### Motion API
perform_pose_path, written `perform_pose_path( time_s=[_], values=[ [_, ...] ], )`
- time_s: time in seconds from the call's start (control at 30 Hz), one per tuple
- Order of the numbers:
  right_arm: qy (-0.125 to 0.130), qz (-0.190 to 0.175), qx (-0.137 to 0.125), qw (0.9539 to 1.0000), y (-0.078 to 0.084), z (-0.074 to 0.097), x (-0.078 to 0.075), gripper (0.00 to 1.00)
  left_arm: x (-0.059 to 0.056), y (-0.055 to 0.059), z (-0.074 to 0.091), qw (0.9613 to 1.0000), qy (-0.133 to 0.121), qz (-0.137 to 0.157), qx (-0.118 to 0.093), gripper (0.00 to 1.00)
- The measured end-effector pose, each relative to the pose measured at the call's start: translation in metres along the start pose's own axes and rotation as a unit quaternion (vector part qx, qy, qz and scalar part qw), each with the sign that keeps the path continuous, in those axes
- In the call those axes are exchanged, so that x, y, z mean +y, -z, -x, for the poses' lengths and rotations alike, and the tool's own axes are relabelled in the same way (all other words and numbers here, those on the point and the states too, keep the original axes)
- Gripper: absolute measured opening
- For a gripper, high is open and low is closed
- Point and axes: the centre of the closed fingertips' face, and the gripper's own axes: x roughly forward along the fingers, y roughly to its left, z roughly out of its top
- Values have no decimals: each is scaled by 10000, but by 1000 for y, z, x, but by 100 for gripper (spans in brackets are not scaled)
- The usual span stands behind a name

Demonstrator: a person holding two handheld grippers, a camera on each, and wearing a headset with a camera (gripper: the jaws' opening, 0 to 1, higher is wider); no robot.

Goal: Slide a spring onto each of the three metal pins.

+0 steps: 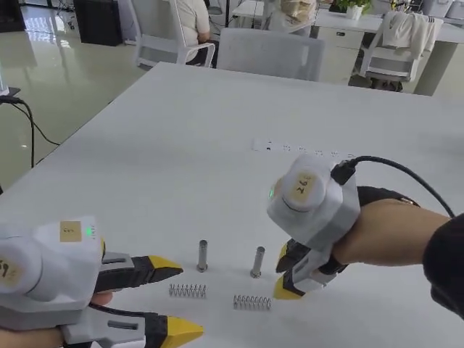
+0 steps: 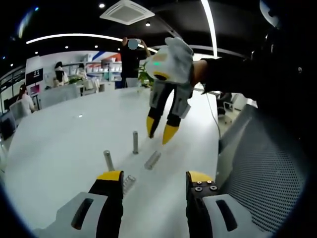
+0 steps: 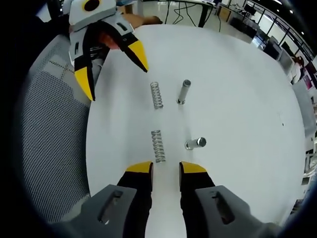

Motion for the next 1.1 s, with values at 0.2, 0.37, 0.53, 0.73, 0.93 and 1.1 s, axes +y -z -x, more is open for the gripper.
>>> perform_pose_path(
  time_s=[0.2,0.37,0.53,0.73,0.93,1.1],
  values=[
    [-116,103,46,9999,-3,-13,7,16,0,0,0,10000,15,-8,-10,44],
    [-195,96,105,9997,1,-24,8,14,0,0,0,10000,16,1,-9,44],
    [-224,145,209,9994,6,-33,10,12,-1,0,0,10000,20,-8,-6,44],
    [-211,201,282,9992,9,-37,10,8,0,1,0,10000,12,-7,1,44],
    [-172,225,234,9993,8,-36,9,8,-1,1,-1,10000,32,-27,30,44],
    [-227,95,166,9996,5,-29,12,8,0,1,-2,9999,48,-66,66,43]
  ],
)
